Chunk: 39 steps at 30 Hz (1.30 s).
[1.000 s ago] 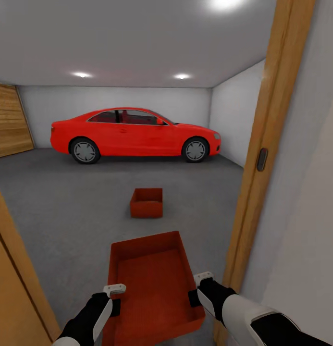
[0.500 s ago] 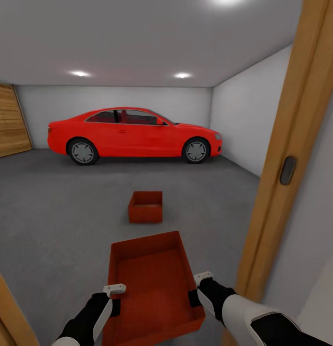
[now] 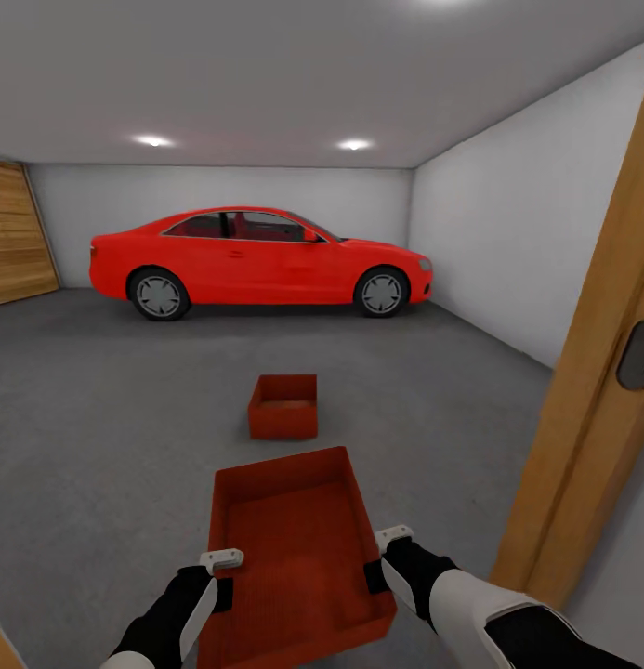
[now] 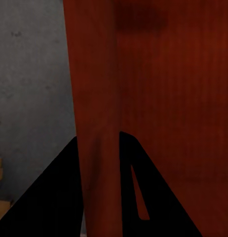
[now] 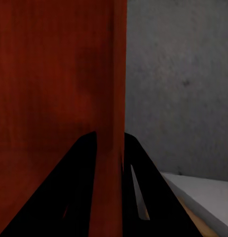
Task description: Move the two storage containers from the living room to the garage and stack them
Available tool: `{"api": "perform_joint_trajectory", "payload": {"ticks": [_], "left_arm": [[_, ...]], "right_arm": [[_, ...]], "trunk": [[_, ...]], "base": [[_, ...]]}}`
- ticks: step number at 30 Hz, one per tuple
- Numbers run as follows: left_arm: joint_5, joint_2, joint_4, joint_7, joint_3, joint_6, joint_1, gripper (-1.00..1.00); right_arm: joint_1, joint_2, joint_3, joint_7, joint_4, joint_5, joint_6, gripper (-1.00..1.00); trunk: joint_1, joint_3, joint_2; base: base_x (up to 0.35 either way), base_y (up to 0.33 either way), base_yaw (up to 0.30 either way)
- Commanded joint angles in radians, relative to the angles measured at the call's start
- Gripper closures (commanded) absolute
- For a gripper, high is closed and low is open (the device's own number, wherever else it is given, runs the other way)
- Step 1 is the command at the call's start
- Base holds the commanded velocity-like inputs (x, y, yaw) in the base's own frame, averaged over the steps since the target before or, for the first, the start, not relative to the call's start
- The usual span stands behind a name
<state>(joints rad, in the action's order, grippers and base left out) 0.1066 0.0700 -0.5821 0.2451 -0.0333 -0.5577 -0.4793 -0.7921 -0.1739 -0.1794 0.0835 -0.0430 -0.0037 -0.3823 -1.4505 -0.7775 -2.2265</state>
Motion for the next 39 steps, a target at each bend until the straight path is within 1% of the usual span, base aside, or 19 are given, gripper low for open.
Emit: {"api": "perform_joint_trajectory", "payload": {"ticks": [1, 7, 15, 24, 39], "left_arm": [[0.019, 0.001, 0.001, 0.01, 0.028, -0.001, 0.001, 1.0], [0.019, 0.001, 0.001, 0.01, 0.029, -0.001, 0.001, 1.0], [0.019, 0.001, 0.001, 0.01, 0.029, -0.001, 0.001, 1.0], [0.019, 0.001, 0.001, 0.01, 0.029, -0.001, 0.001, 1.0], [0.019, 0.001, 0.001, 0.01, 0.029, -0.001, 0.001, 1.0]], "right_arm": [[-0.001, -0.001, 0.005, -0.031, -0.072, -0.022, -0.004, 1.0], [-0.001, -0.001, 0.005, -0.031, -0.072, -0.022, -0.004, 1.0], [-0.001, -0.001, 0.005, -0.031, -0.072, -0.022, -0.004, 1.0], [-0.001, -0.001, 0.005, -0.031, -0.072, -0.022, -0.004, 1.0], [-0.001, -0.001, 0.005, -0.031, -0.072, -0.022, -0.004, 1.0]], "trunk": [[0.0, -0.001, 0.0], [0.0, -0.001, 0.0], [0.0, -0.001, 0.0], [0.0, -0.001, 0.0], [0.0, -0.001, 0.0]], "base": [[0.013, 0.007, 0.0], [0.003, 0.014, 0.0], [0.031, 0.175, 0.0], [0.068, 0.016, 0.0], [0.323, 0.0, 0.0]]}}
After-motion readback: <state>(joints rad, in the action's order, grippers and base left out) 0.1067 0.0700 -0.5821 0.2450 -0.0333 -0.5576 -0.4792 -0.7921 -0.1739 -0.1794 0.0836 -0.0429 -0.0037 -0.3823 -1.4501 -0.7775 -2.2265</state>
